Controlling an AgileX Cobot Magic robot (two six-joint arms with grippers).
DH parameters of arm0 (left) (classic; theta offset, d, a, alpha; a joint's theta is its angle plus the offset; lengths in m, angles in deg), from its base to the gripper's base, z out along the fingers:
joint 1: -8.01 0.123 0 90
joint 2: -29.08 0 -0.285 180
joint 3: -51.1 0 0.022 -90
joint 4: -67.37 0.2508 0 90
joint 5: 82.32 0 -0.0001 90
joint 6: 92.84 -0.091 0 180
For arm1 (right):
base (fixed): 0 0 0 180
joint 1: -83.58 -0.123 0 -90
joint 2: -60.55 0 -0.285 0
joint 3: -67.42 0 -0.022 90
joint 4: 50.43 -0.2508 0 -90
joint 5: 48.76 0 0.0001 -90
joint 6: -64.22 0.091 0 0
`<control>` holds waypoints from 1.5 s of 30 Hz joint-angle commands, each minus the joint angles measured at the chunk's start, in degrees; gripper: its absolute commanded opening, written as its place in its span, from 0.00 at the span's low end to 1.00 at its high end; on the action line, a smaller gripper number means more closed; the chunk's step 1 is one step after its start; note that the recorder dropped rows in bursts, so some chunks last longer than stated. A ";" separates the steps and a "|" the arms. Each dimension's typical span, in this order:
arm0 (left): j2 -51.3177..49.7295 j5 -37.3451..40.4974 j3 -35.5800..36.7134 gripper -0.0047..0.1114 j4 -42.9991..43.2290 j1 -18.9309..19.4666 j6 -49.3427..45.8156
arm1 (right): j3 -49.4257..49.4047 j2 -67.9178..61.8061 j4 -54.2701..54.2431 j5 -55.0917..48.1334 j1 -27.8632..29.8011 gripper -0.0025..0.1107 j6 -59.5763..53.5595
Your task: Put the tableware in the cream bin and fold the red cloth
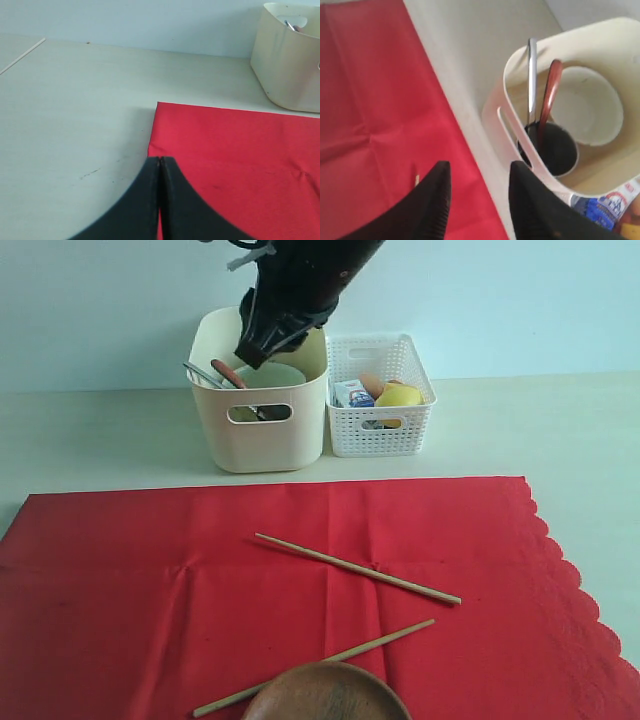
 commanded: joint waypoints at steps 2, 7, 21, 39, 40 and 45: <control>0.32 -0.69 -0.04 0.05 0.32 -0.27 -0.01 | 0.37 0.62 3.92 -6.79 0.43 0.35 3.63; 0.32 -0.69 -0.04 0.05 0.32 -0.27 -0.01 | -2.80 0.62 3.65 -9.62 1.18 0.35 2.98; 0.32 -0.69 -0.04 0.05 0.32 -0.27 -0.01 | -29.23 -1.20 3.77 -2.18 1.86 0.35 -23.83; 0.32 -0.69 -0.04 0.05 0.32 -0.27 -0.01 | -29.62 -7.74 3.31 -10.68 1.73 0.43 -21.37; 0.32 -0.69 -0.04 0.05 0.32 -0.27 -0.01 | -29.62 -7.74 3.31 -11.76 1.73 0.42 -20.41; 0.32 -0.69 -0.04 0.05 0.32 -0.27 -0.01 | -29.62 -7.74 3.31 -14.94 1.73 0.38 -15.84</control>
